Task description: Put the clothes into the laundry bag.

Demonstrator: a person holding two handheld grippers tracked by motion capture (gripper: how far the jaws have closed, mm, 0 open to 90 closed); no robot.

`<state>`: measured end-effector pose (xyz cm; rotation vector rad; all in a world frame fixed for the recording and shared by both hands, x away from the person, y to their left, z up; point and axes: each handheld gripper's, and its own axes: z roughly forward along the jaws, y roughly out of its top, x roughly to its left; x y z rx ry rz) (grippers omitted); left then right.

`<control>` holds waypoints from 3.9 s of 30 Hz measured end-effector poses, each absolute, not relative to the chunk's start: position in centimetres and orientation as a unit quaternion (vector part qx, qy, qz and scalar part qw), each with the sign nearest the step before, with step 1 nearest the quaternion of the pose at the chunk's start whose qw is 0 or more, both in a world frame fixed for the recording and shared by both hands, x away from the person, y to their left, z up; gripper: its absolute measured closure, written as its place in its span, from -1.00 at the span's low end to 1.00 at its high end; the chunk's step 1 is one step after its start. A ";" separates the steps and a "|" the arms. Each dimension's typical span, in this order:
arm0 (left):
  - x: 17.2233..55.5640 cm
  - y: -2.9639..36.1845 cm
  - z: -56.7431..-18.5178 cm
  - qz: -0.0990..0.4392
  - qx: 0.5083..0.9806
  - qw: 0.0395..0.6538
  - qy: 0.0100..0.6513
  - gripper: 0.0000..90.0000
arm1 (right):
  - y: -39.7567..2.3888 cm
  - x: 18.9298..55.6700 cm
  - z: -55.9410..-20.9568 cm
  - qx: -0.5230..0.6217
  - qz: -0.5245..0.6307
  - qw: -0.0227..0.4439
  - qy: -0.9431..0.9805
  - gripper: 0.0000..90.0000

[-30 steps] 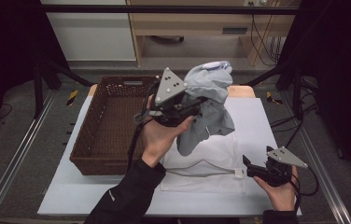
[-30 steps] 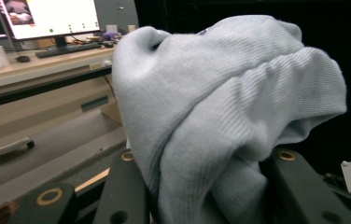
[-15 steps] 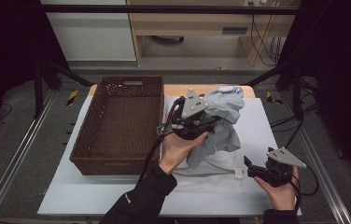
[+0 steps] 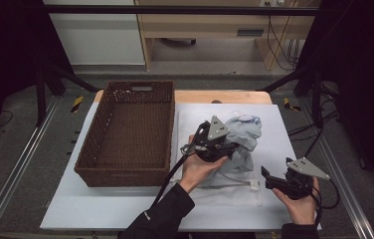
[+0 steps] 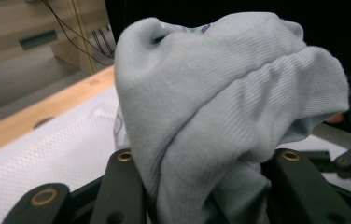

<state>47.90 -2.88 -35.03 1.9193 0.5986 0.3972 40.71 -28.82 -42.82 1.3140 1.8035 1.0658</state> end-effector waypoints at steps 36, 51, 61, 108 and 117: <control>42.0 4.1 -41.0 0.152 0.838 0.464 0.245 -0.10 | -26.4 40.0 -41.3 0.472 0.456 0.294 0.695 -0.80; 39.5 8.0 -46.1 0.152 0.849 0.431 0.265 0.43 | -20.4 43.0 -43.9 0.440 0.432 0.252 0.746 -0.82; 40.2 7.7 -47.7 0.142 0.858 0.416 0.266 0.88 | -20.3 43.9 -47.0 0.468 0.402 0.240 0.750 -0.15; 40.6 6.9 -48.4 0.139 0.873 0.382 0.269 0.94 | -16.5 44.7 -47.7 0.478 0.359 0.246 0.763 -0.58; 40.6 6.9 -48.4 0.140 0.873 0.382 0.267 0.94 | -18.5 44.4 -47.1 0.501 0.366 0.249 0.744 0.63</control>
